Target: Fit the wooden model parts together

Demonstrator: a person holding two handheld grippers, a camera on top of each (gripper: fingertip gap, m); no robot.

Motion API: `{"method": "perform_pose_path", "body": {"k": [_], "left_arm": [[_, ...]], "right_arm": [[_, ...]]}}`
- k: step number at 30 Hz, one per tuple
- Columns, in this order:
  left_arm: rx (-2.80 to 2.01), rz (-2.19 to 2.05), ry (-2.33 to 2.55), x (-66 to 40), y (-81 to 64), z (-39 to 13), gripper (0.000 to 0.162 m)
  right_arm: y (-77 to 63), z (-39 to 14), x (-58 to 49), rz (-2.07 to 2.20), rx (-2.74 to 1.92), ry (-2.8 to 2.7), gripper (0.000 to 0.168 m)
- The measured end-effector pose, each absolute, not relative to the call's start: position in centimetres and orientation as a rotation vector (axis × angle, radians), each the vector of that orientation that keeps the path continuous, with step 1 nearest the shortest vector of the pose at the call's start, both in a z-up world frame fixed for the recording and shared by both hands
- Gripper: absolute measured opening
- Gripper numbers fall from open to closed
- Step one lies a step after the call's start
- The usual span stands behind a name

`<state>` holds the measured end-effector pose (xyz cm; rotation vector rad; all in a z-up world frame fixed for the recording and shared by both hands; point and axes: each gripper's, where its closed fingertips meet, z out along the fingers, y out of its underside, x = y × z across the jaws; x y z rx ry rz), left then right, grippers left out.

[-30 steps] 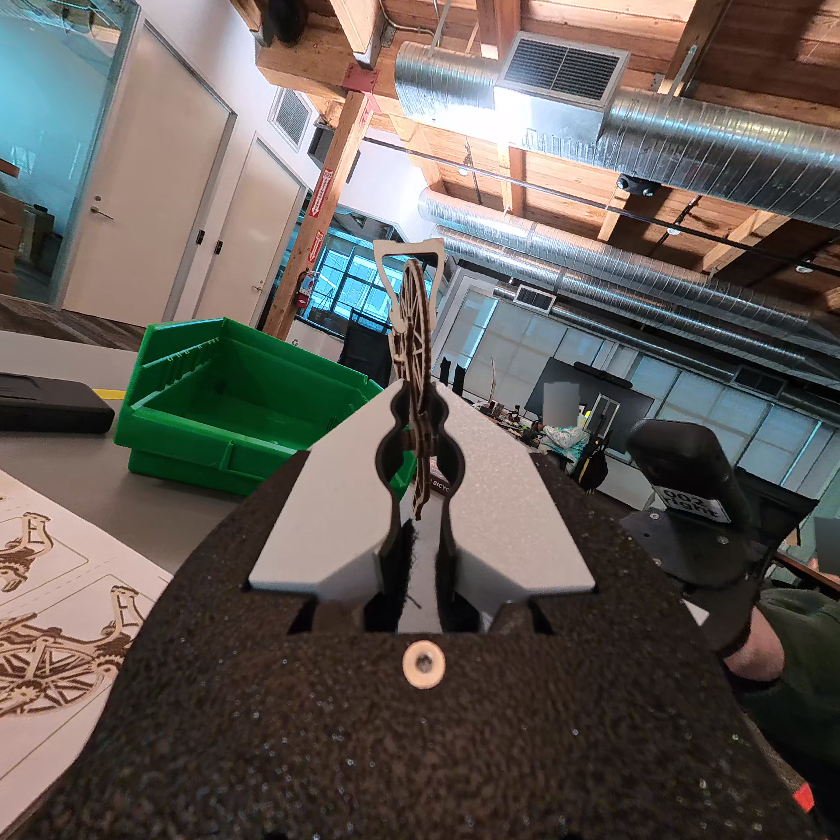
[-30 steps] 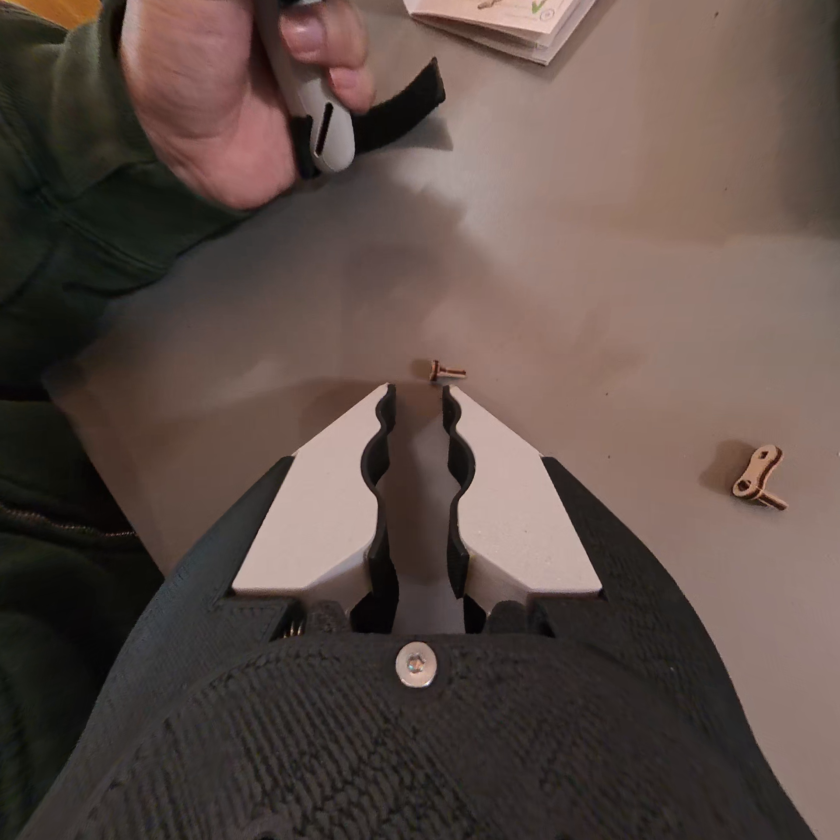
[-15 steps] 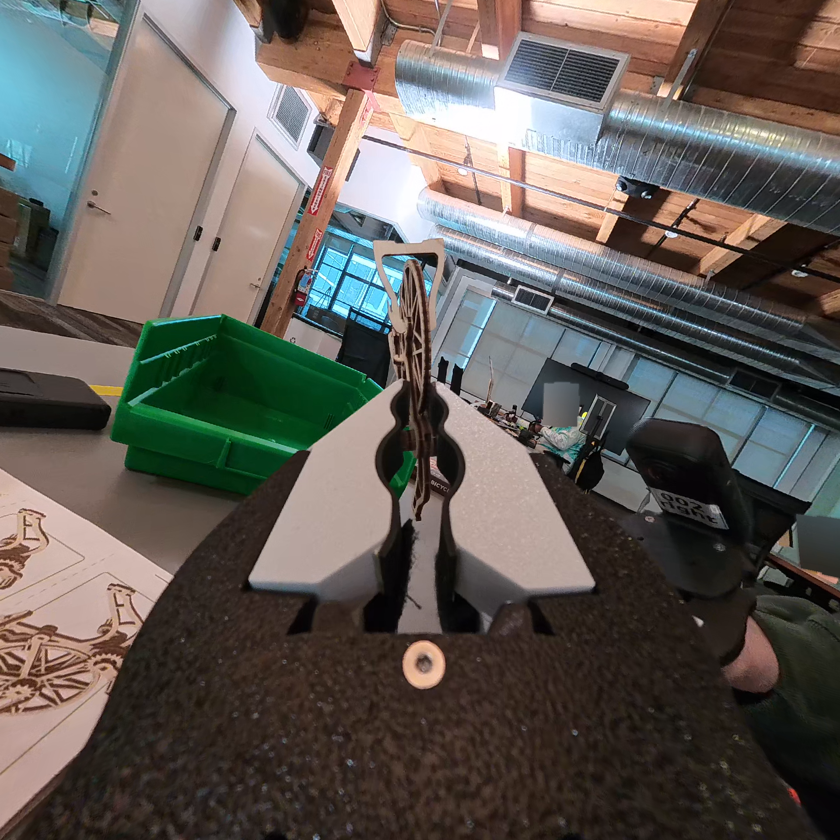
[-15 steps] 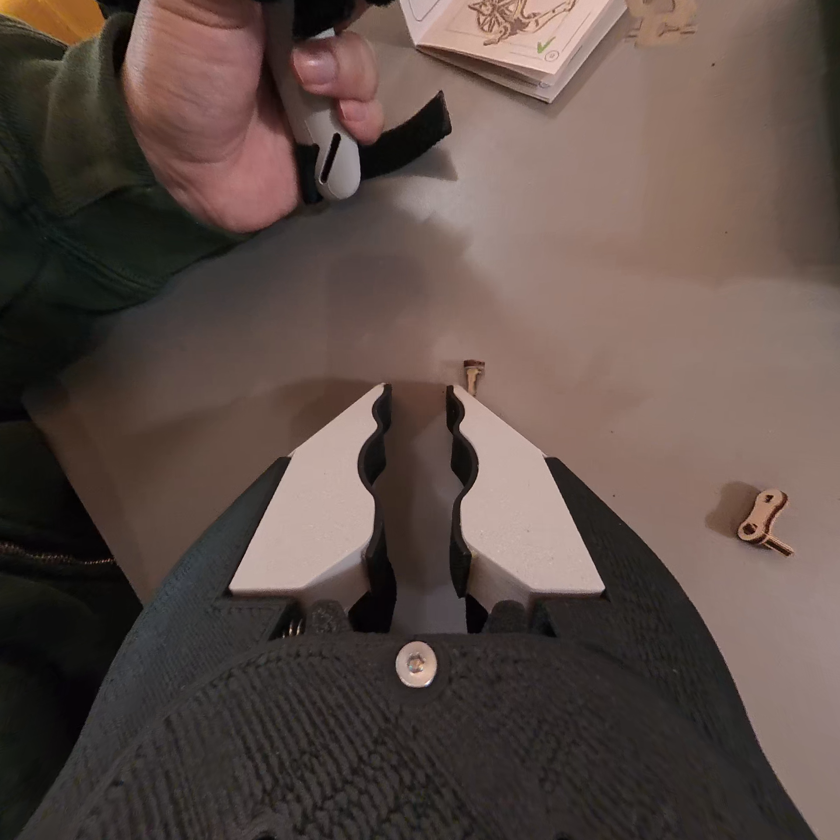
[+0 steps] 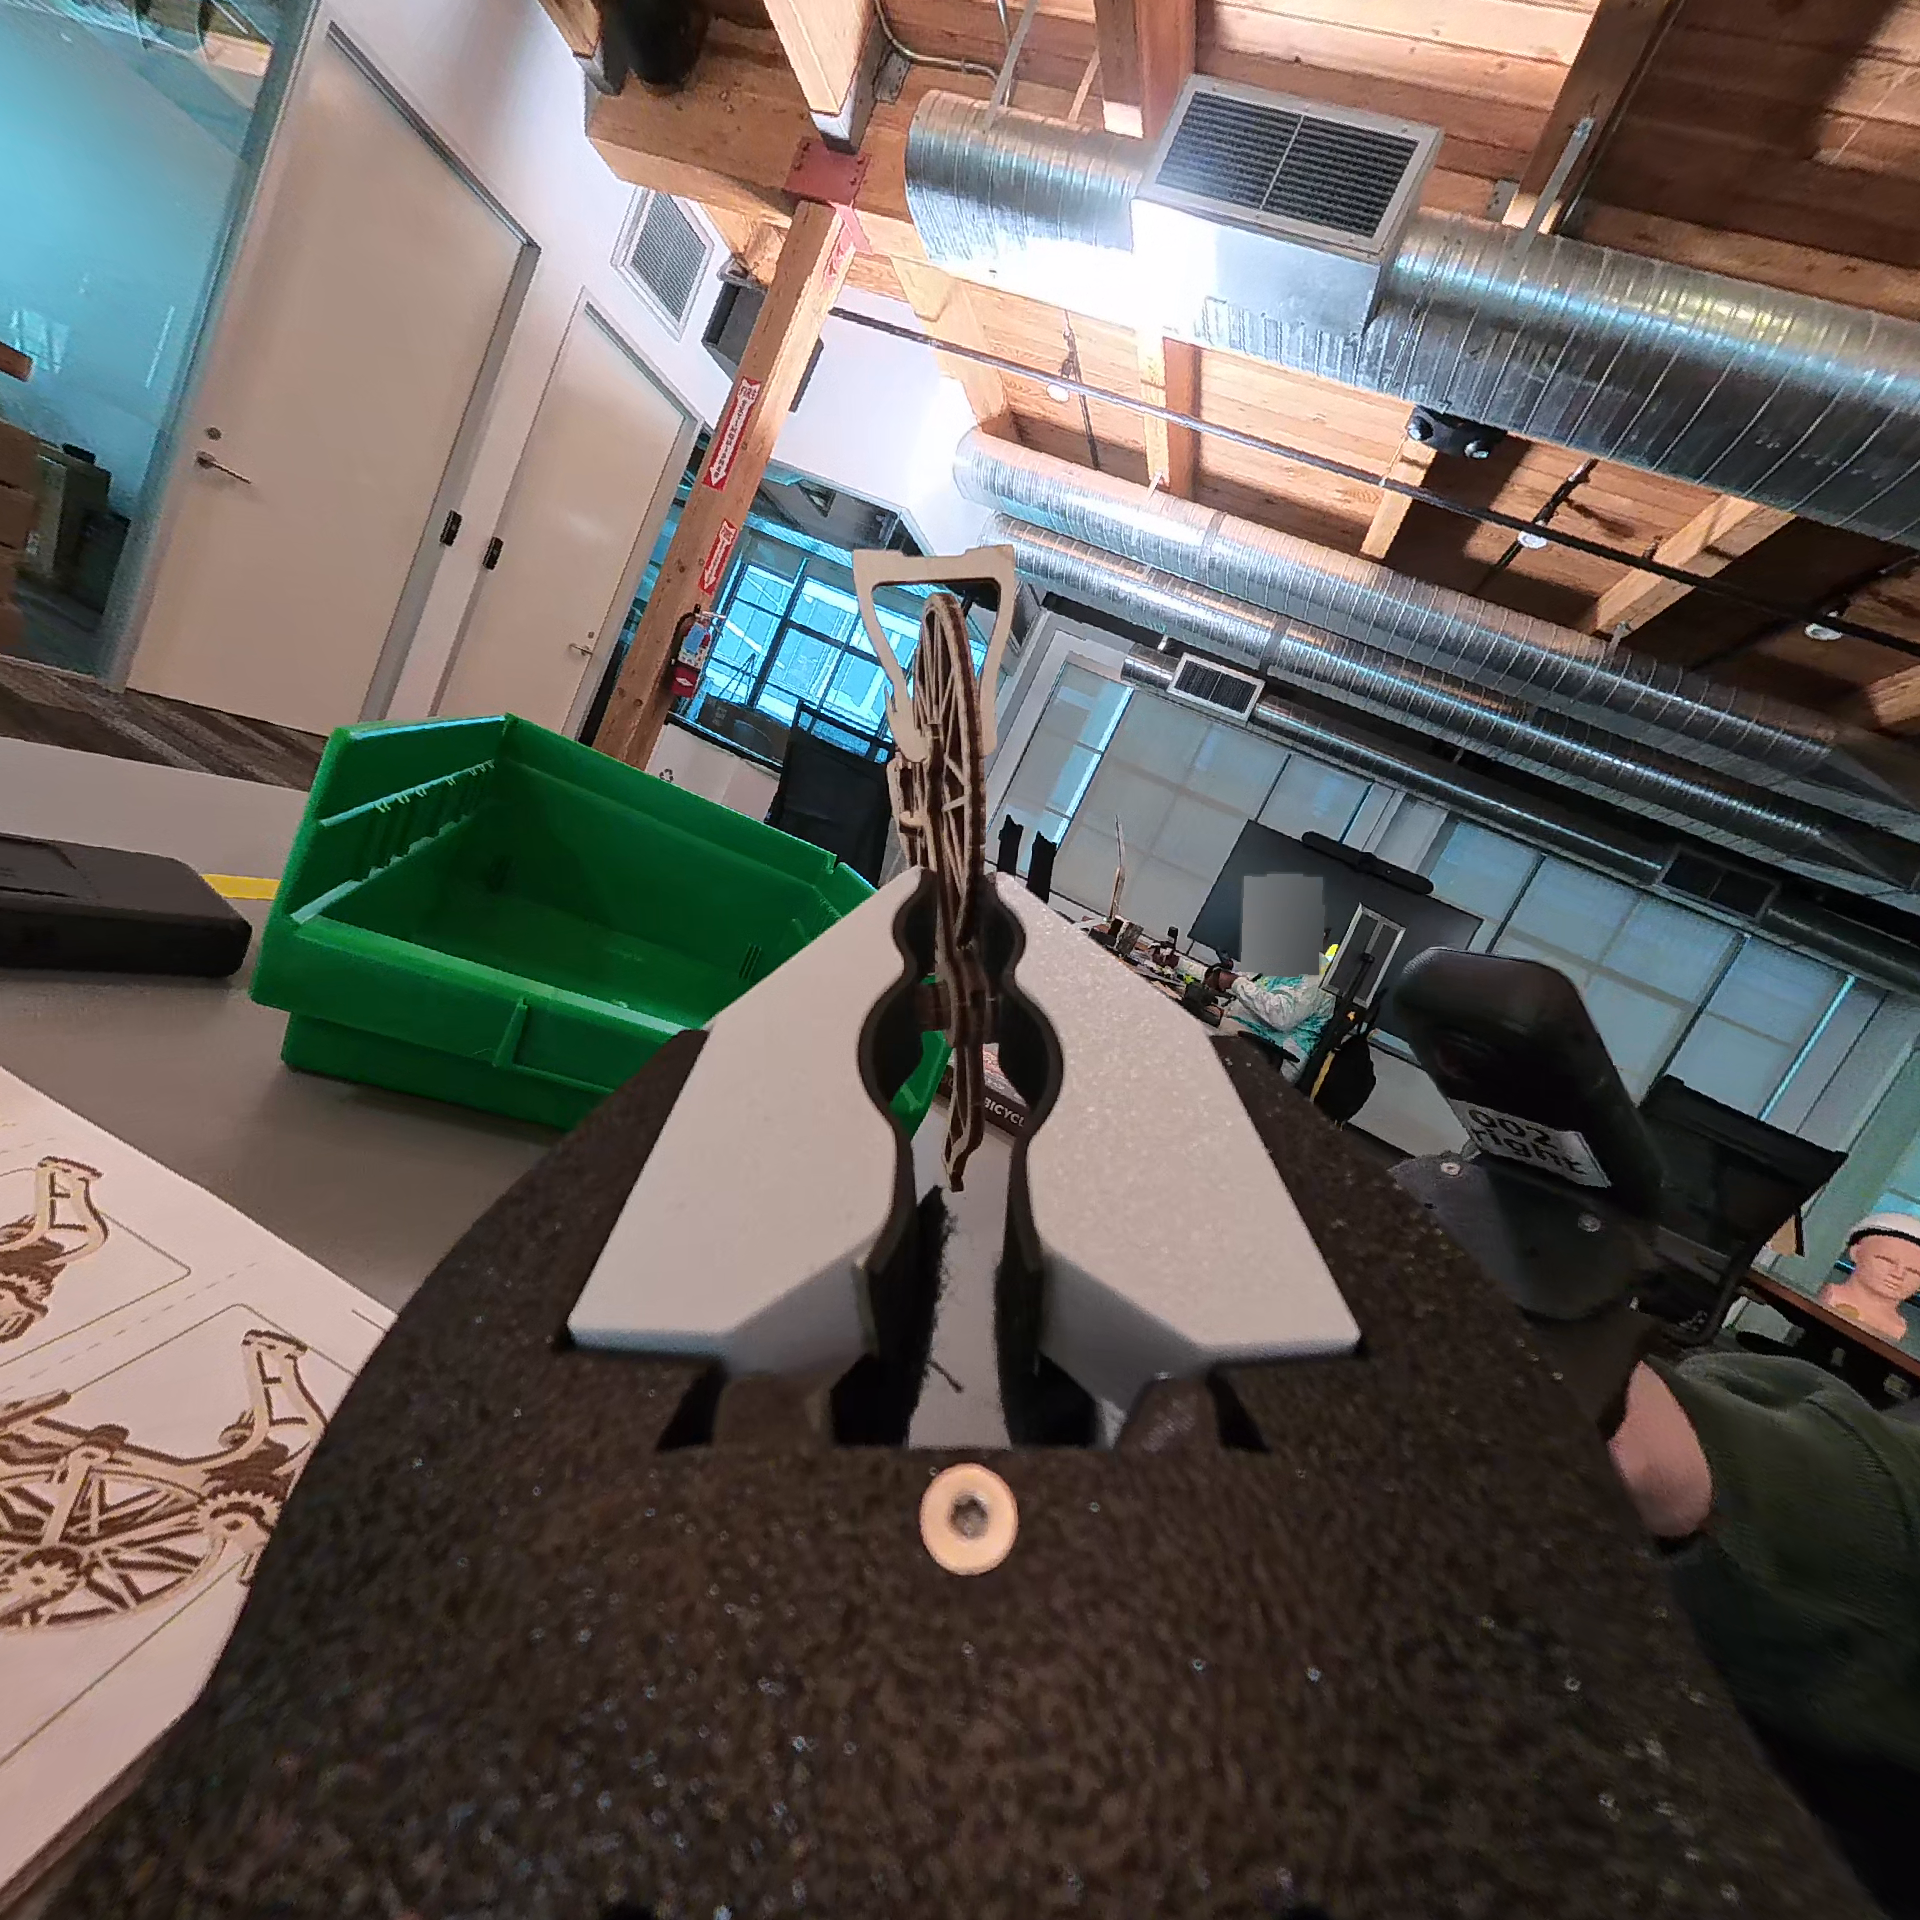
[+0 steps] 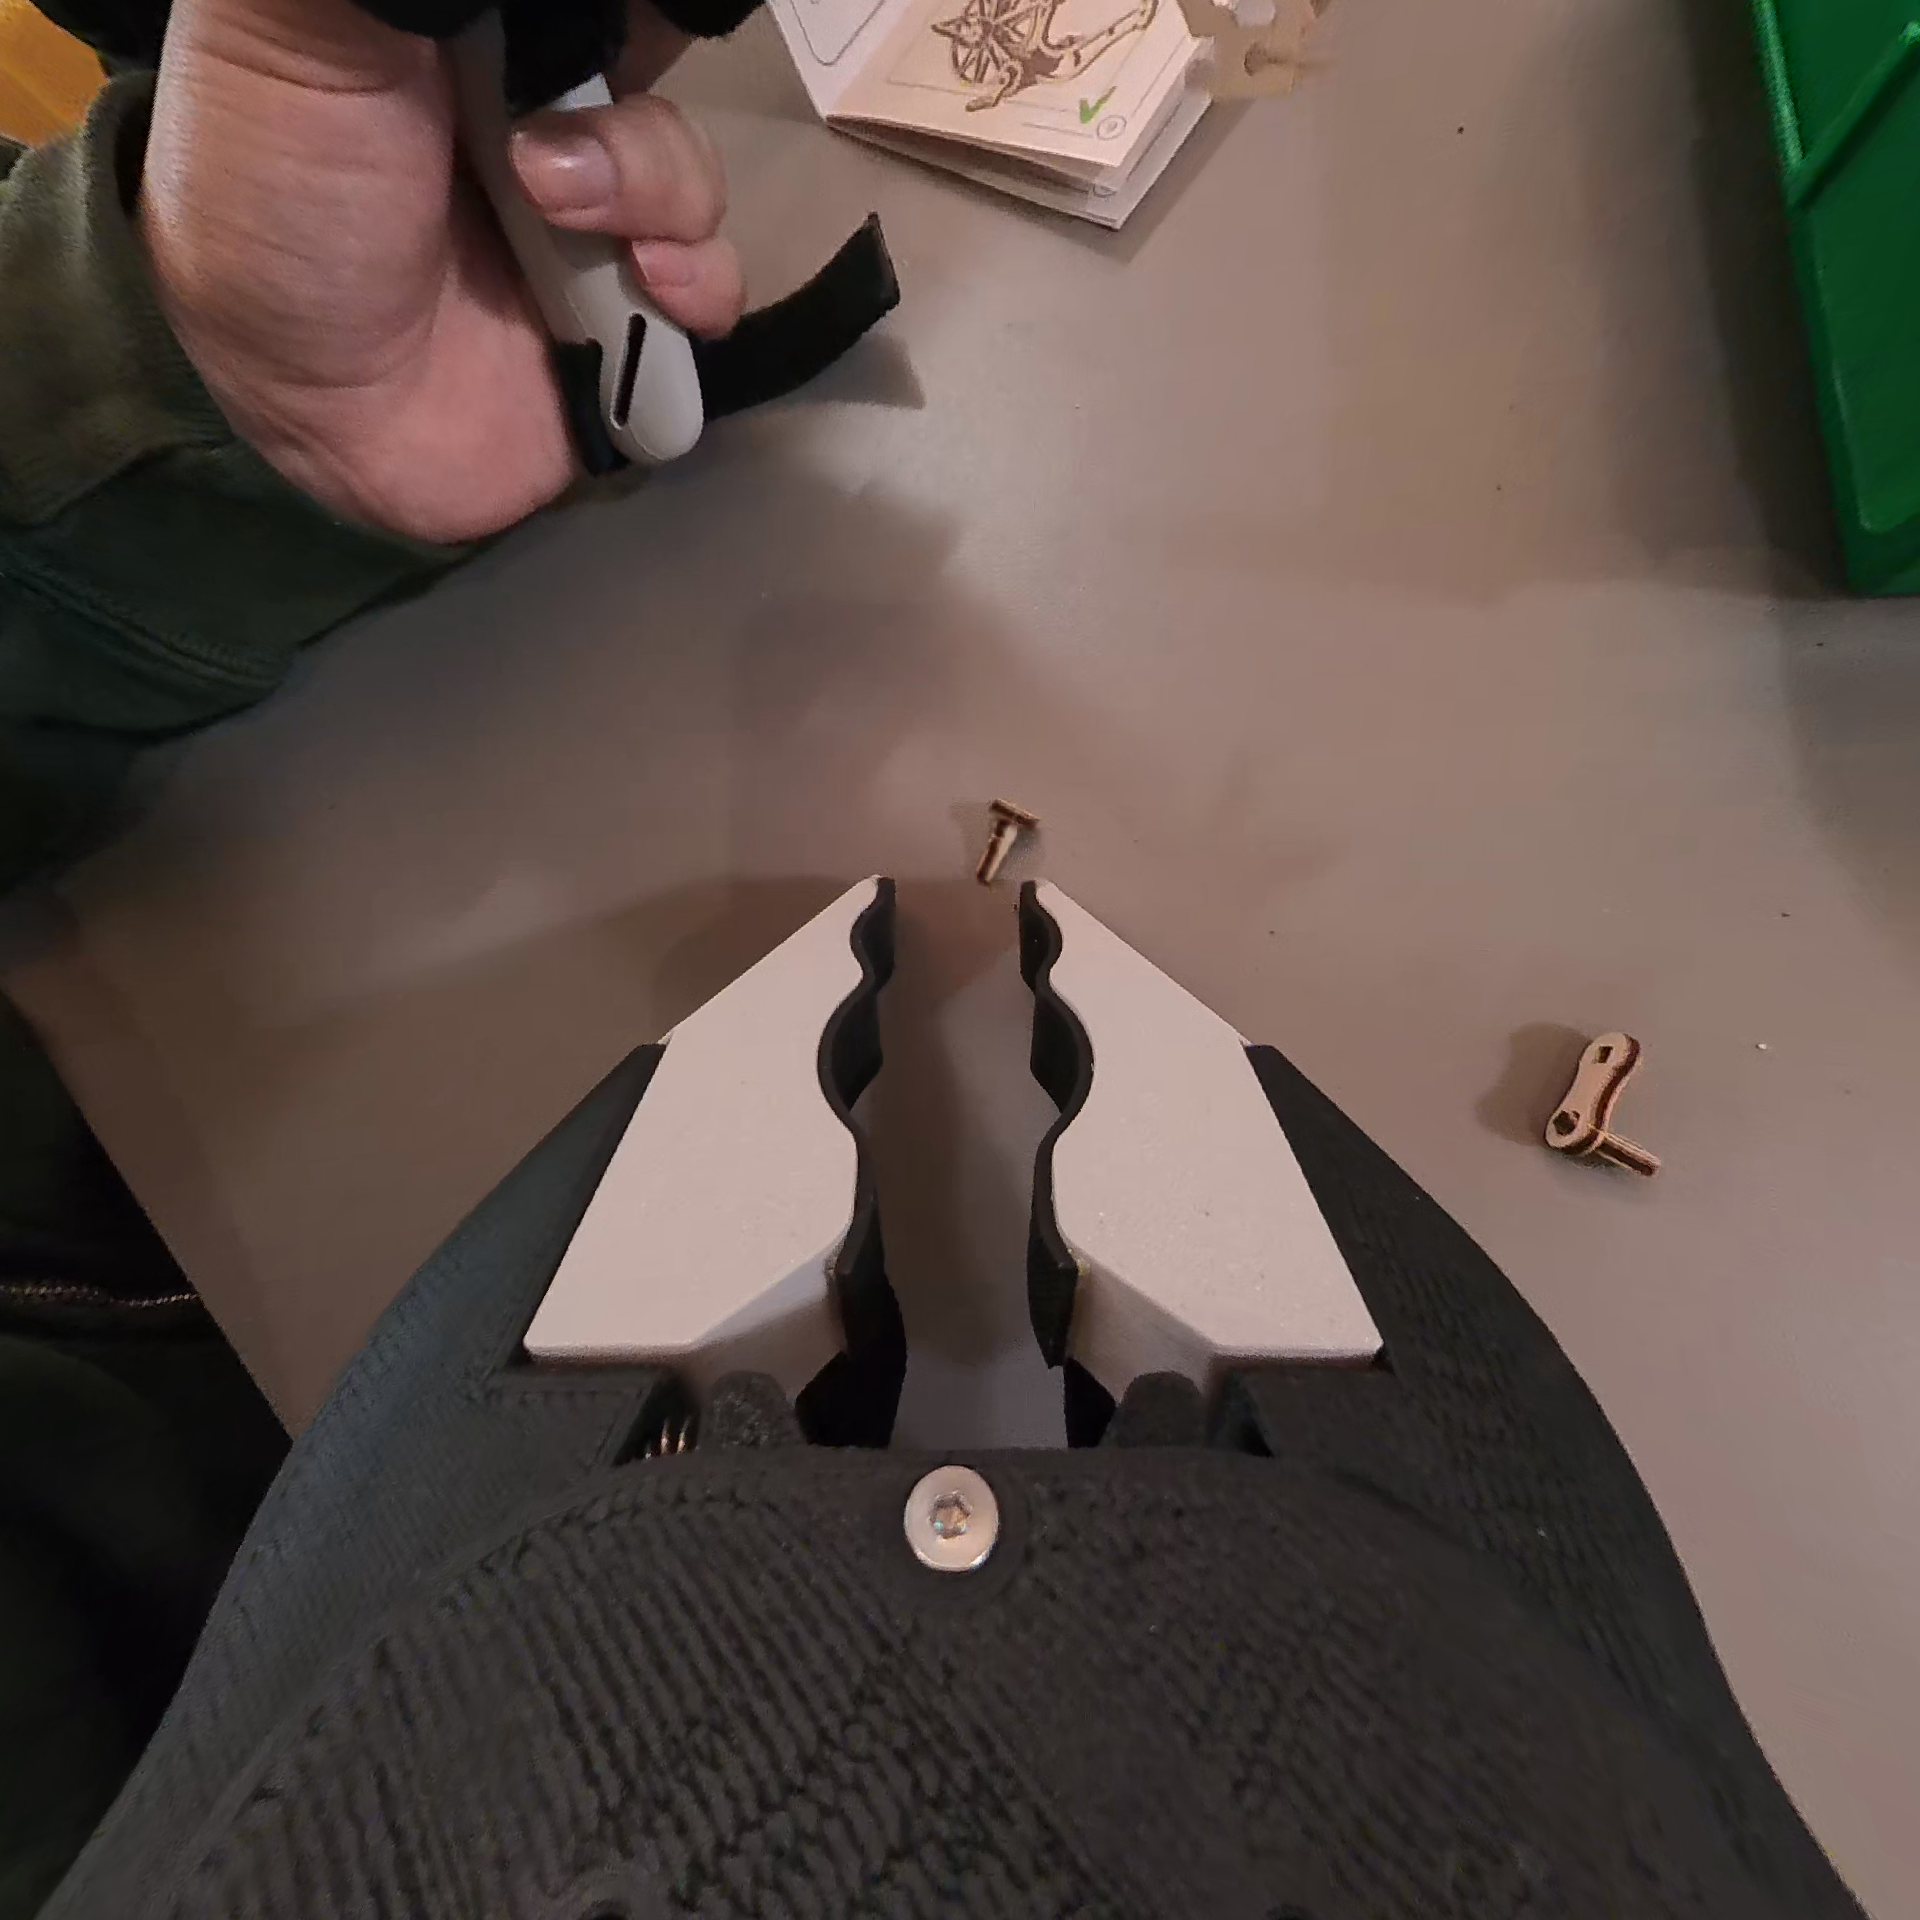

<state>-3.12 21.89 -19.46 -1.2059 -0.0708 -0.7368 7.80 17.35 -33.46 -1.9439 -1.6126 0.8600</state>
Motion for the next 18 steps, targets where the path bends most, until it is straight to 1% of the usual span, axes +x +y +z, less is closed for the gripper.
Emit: {"method": "perform_pose_path", "body": {"k": [4,9,11,15,18], "left_arm": [[-1.207,-0.741,-0.072,-3.1,21.9,-19.5,0.005],[-1.207,-0.745,-0.073,-3.1,21.9,-19.5,0.005],[-1.207,-0.749,-0.074,-3.1,21.9,-19.5,0.005],[-1.21,-0.753,-0.074,-3.0,22.0,-19.5,0.005],[-1.213,-0.754,-0.071,-3.0,22.0,-19.6,0.005]], "right_arm": [[16.8,-33.4,7.5,0.902,-1.936,-1.622,0.022],[14.7,-33.1,7.0,1.052,-1.909,-1.708,0.023],[14.8,-32.4,7.0,1.083,-1.839,-1.751,0.023],[17.0,-30.5,7.3,1.082,-1.554,-1.866,0.023],[18.4,-31.2,7.2,1.107,-1.501,-1.983,0.027]]}}
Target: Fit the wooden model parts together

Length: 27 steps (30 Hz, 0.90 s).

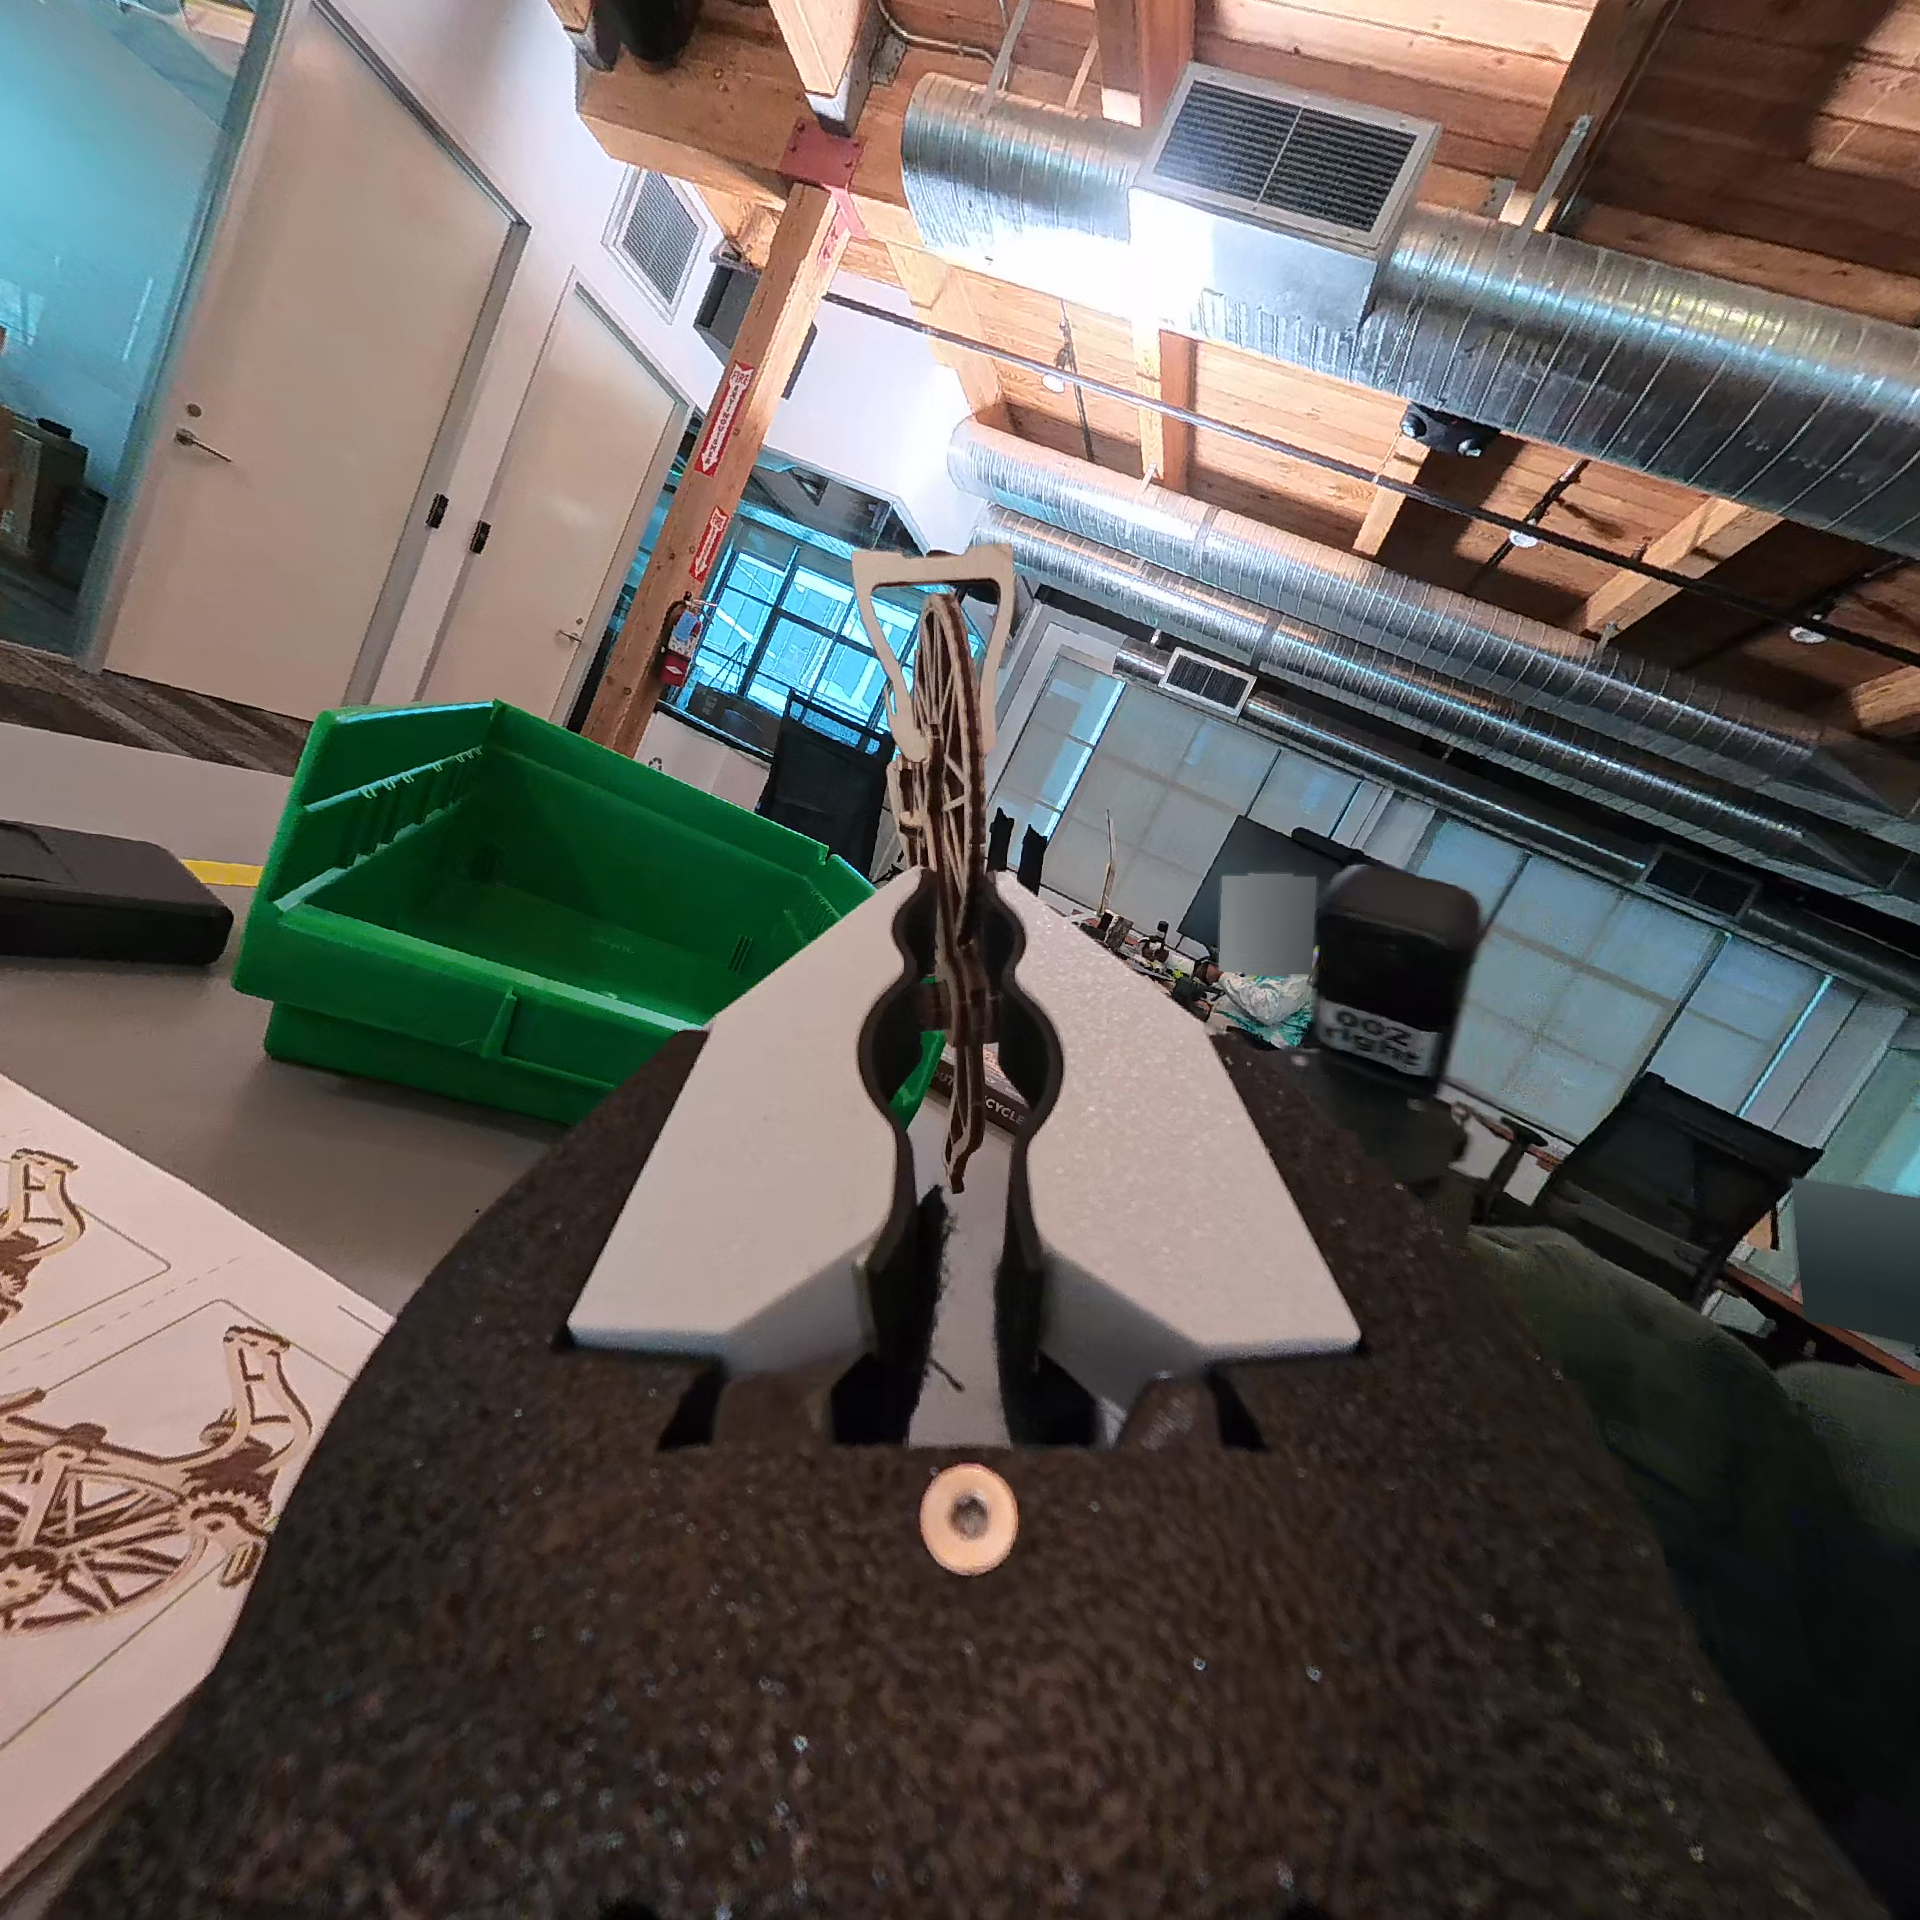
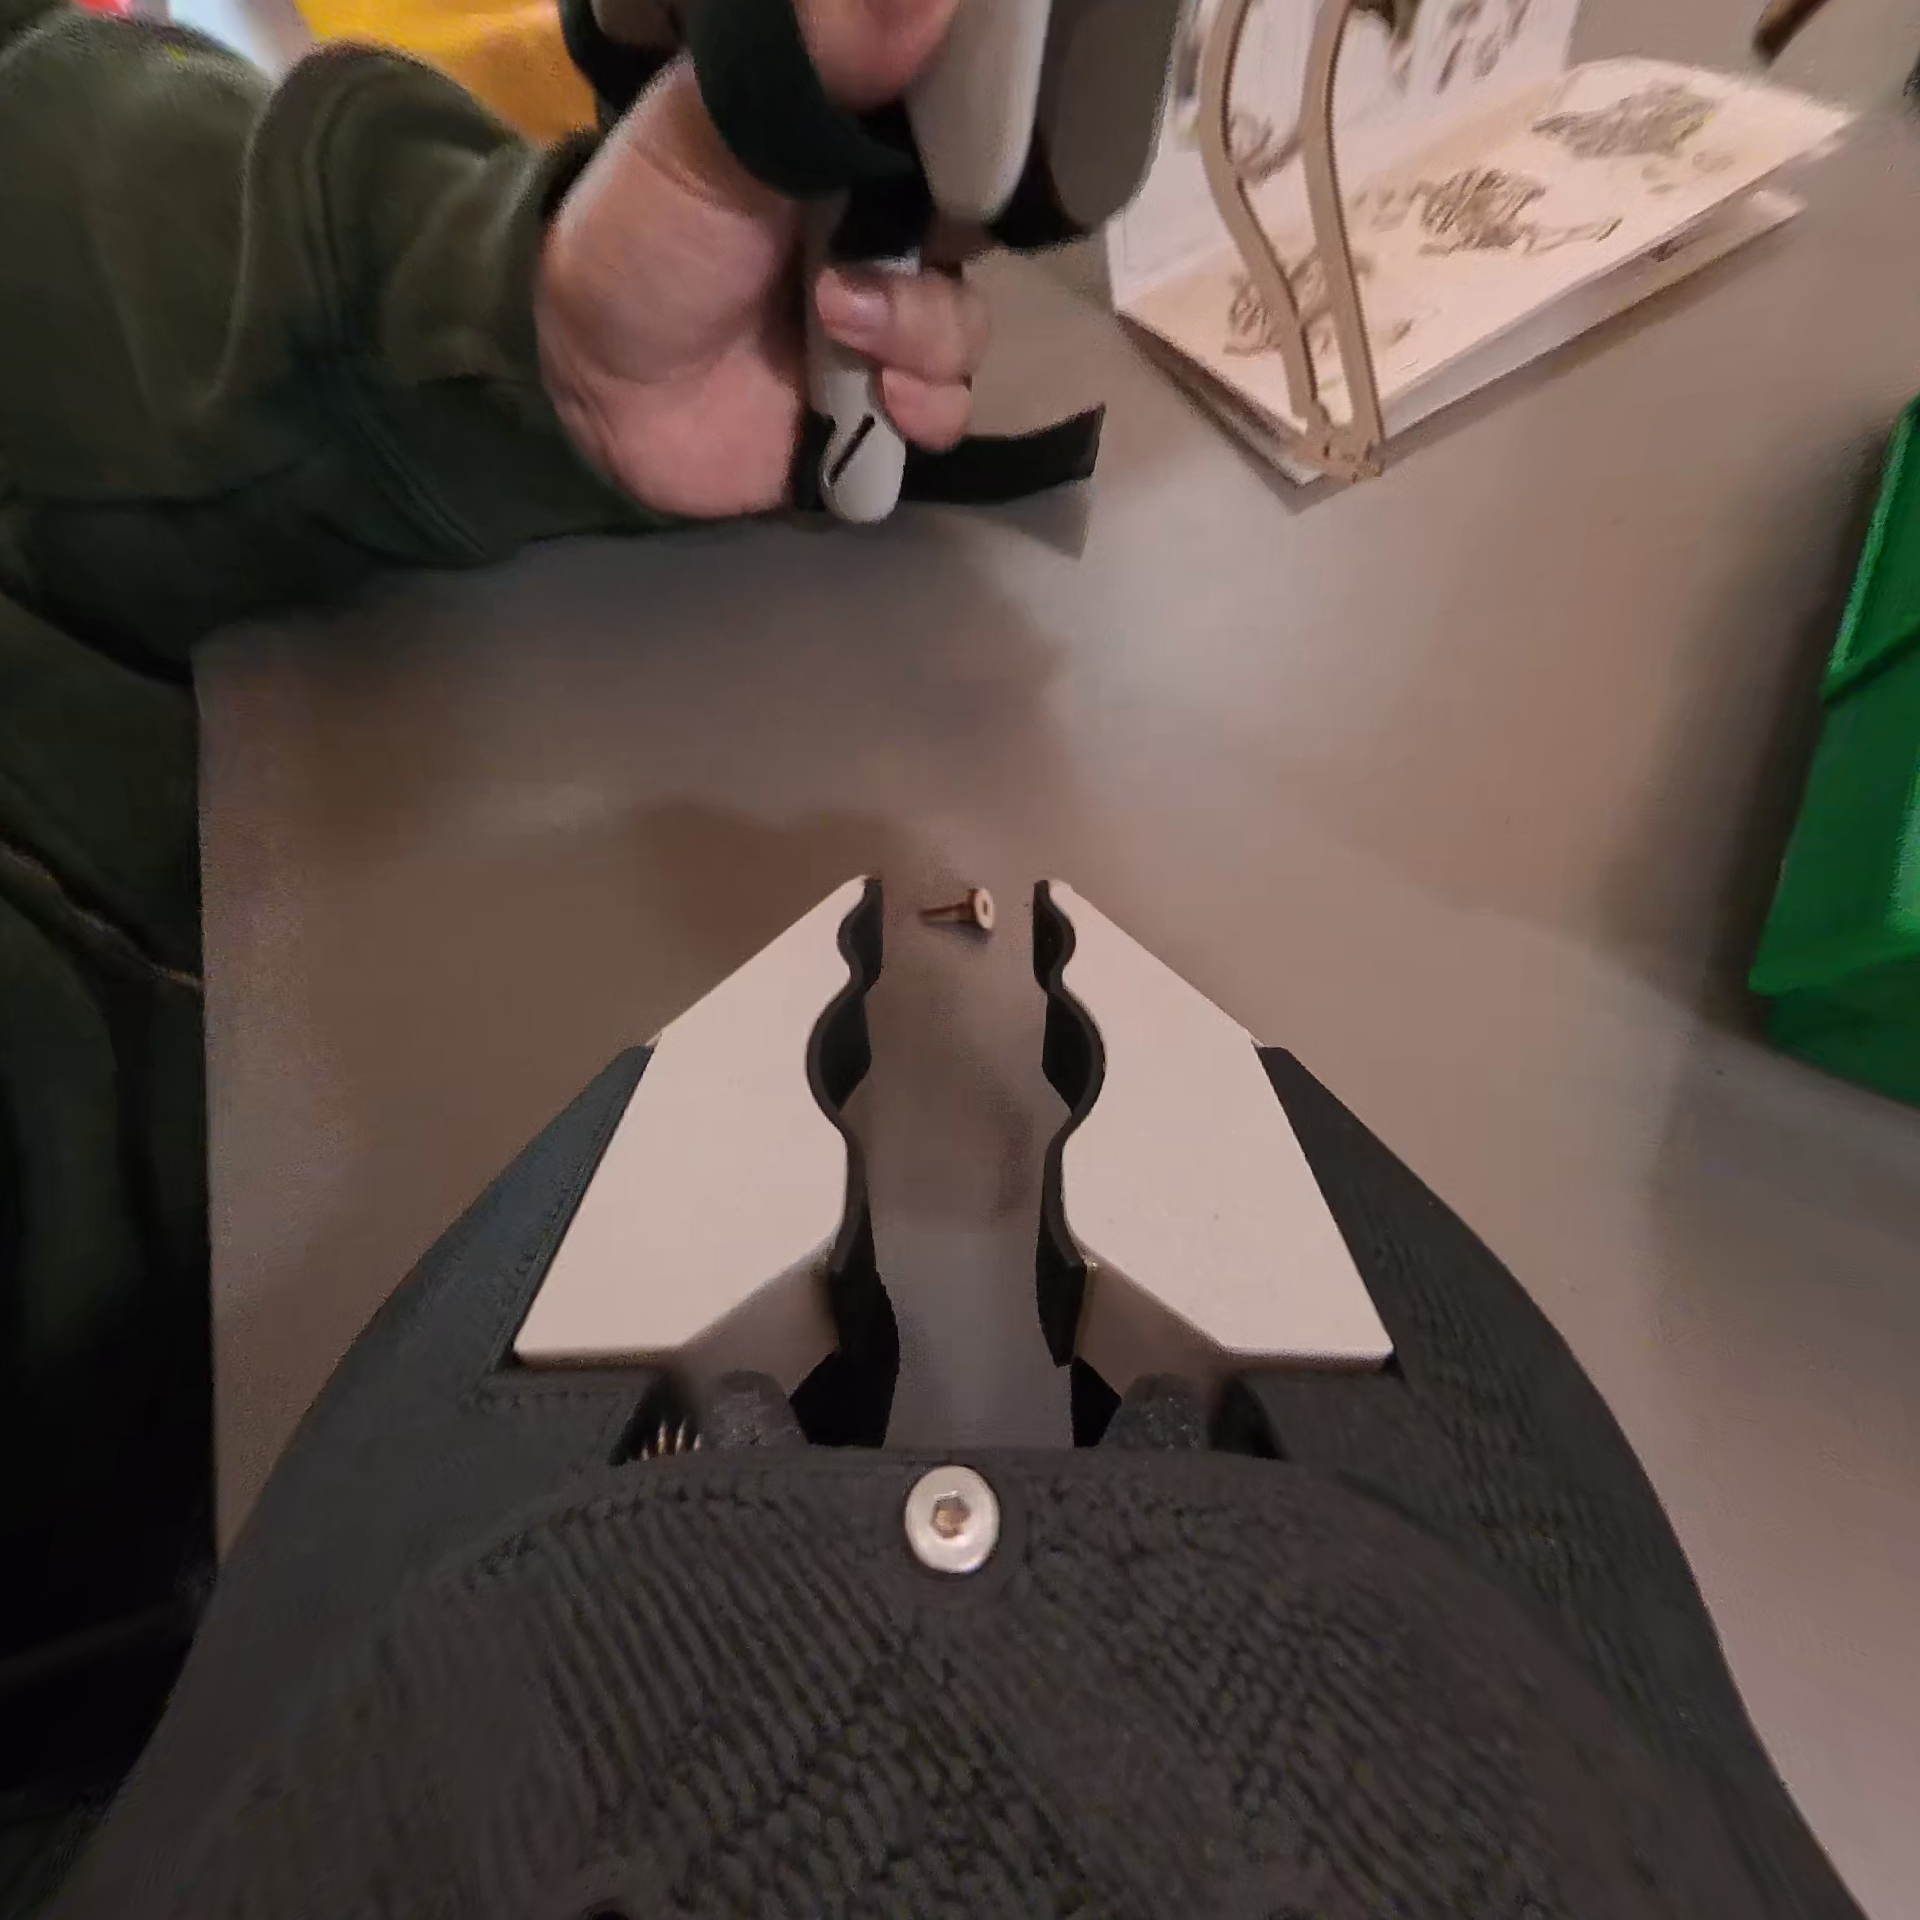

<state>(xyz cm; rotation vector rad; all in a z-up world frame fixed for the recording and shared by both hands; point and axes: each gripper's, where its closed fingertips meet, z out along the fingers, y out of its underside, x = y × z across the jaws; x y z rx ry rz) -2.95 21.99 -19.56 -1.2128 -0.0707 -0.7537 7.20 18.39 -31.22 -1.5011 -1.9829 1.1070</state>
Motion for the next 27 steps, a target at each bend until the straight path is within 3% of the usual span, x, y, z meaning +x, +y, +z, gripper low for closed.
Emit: {"method": "perform_pose_path", "body": {"k": [16,27], "left_arm": [[-1.22,-0.766,-0.069,-2.8,22.1,-19.7,0.005],[-1.22,-0.772,-0.068,-2.8,22.1,-19.7,0.006]], "right_arm": [[16.8,-33.1,8.6,1.259,-1.489,-2.225,0.025],[17.1,-33.1,7.2,1.205,-1.246,-2.262,0.022]]}}
